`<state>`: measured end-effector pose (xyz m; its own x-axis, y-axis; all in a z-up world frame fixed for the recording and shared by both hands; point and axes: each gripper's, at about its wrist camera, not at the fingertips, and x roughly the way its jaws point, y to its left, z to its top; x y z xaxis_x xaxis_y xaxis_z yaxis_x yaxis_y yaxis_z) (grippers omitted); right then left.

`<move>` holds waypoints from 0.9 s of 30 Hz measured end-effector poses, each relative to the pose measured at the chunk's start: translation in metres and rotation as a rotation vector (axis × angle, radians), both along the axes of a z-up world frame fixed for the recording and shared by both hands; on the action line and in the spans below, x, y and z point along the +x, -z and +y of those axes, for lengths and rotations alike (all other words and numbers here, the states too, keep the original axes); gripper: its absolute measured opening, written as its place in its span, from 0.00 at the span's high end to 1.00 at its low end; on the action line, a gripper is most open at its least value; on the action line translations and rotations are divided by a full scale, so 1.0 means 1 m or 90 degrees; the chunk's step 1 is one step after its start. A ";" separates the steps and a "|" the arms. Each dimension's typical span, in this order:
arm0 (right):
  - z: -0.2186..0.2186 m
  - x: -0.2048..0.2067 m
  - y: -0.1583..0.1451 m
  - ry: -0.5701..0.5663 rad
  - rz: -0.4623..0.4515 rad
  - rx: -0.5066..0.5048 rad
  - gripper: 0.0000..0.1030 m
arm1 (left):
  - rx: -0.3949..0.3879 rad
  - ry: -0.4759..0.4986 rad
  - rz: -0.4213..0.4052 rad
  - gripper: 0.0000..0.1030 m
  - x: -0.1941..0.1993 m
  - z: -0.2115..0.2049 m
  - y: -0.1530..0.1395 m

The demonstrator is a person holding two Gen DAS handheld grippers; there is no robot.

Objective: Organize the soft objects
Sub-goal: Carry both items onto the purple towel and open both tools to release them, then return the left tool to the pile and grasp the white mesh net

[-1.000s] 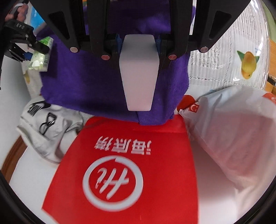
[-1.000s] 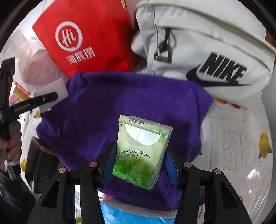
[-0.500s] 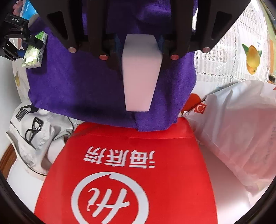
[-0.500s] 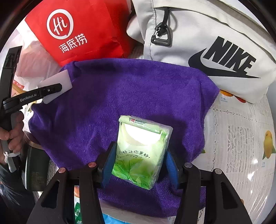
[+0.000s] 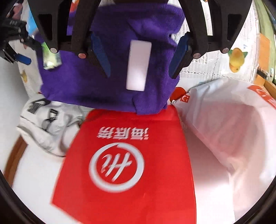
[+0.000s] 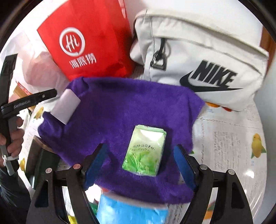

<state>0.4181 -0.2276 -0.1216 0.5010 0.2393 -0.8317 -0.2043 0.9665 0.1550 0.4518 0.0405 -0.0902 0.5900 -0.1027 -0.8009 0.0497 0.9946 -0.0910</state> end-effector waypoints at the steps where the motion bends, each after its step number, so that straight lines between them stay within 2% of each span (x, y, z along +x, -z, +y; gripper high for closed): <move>1: -0.001 -0.003 -0.005 0.004 -0.006 0.004 0.23 | -0.007 0.009 0.005 0.34 -0.006 0.000 -0.005; 8: -0.004 -0.063 -0.039 0.007 -0.046 0.066 0.23 | -0.006 0.004 -0.011 0.34 -0.067 0.007 -0.038; 14: 0.008 -0.121 -0.040 -0.009 -0.047 0.097 0.23 | -0.016 -0.014 -0.013 0.34 -0.126 0.019 -0.041; 19: 0.015 -0.169 -0.034 -0.008 -0.047 0.079 0.23 | -0.017 -0.033 0.005 0.34 -0.179 0.031 -0.022; 25: 0.010 -0.218 -0.021 0.006 -0.035 0.084 0.23 | -0.001 -0.057 0.036 0.34 -0.234 0.048 0.018; 27: 0.009 -0.231 -0.019 0.007 -0.041 0.081 0.23 | -0.013 -0.061 0.047 0.33 -0.249 0.056 0.032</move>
